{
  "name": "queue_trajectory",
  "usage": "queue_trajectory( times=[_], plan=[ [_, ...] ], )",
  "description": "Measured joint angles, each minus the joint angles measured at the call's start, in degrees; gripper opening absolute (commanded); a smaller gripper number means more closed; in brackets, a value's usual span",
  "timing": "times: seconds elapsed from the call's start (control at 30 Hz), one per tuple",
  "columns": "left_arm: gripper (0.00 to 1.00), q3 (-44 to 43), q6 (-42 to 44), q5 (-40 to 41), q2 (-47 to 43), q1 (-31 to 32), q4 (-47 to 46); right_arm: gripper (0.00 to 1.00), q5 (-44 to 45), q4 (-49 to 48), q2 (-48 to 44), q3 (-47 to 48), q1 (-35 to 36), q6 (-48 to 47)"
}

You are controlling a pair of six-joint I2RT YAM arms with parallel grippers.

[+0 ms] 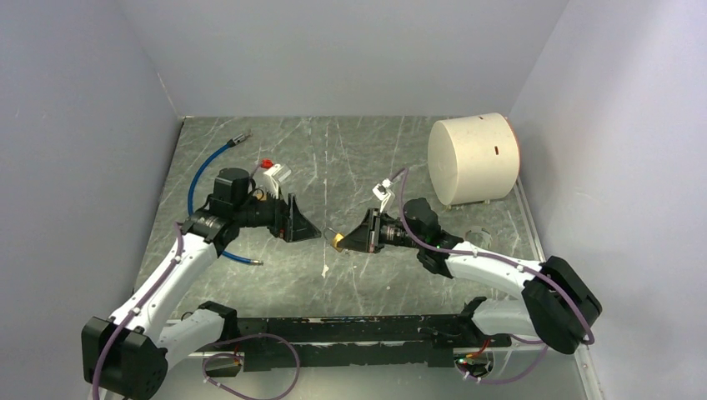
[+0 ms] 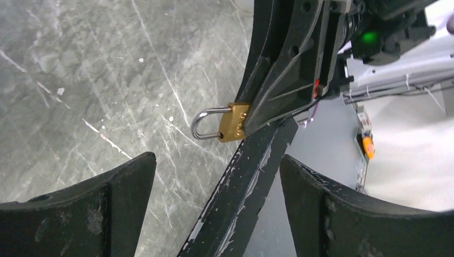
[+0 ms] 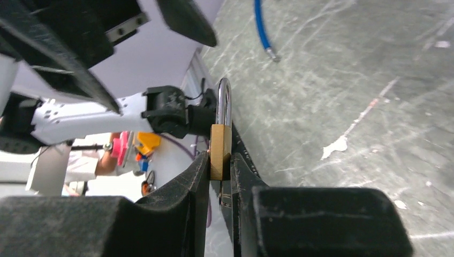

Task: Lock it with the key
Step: Lock the lock.

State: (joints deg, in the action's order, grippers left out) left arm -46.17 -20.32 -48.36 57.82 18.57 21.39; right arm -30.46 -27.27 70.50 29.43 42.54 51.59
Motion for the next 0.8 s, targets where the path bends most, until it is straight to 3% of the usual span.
queue_trajectory(
  times=[0.5,0.77,0.8],
  plan=[
    [0.34,3.32,1.97,-19.67,4.48,0.00,-7.87,0.00,-10.78,-13.66,0.70,-0.15,-0.04,5.05],
    [0.25,3.32,-0.04,-22.56,4.87,0.00,-11.23,0.00,-13.05,-18.97,3.58,-0.22,-0.11,8.07],
    [0.20,3.32,-0.35,-22.69,4.79,0.00,-11.80,0.00,-13.18,-19.45,3.78,-0.26,-0.09,8.20]
  ],
)
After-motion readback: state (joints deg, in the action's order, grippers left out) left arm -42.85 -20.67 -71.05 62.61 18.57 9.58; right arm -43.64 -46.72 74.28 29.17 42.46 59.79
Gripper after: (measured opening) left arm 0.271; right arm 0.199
